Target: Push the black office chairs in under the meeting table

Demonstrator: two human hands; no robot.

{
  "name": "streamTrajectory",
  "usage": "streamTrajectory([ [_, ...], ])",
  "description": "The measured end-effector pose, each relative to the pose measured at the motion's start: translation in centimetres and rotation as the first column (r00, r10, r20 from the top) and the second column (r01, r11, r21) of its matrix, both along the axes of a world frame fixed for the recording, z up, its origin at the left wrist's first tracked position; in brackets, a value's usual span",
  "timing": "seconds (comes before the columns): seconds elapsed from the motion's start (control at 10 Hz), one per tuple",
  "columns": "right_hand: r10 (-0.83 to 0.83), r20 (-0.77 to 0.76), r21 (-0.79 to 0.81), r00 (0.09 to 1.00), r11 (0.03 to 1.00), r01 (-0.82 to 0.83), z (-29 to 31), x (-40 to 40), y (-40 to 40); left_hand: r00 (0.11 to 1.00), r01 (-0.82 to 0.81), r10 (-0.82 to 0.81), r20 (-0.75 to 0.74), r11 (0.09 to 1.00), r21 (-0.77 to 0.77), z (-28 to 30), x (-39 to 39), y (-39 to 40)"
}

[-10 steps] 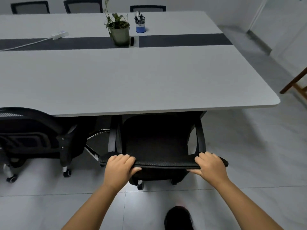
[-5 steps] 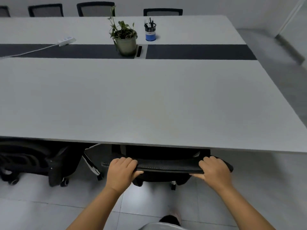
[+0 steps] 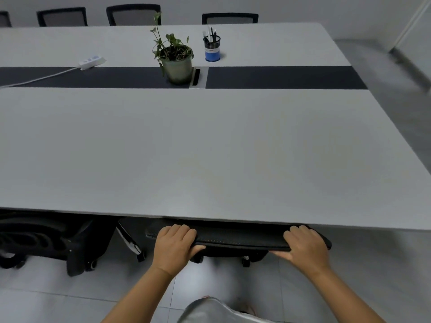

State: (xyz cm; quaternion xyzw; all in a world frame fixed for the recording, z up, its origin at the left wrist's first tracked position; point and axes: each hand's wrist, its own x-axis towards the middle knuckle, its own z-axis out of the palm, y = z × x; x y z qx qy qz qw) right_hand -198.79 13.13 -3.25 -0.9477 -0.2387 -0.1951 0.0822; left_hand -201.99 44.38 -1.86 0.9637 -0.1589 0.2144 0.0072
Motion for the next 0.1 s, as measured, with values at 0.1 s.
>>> streamTrajectory([
  [0.1,-0.015,-0.198,-0.021,0.980,1.000,0.011,1.43,-0.35,0.62,0.996,-0.003,-0.006,-0.085,0.995,-0.103,0.40,-0.84,-0.49],
])
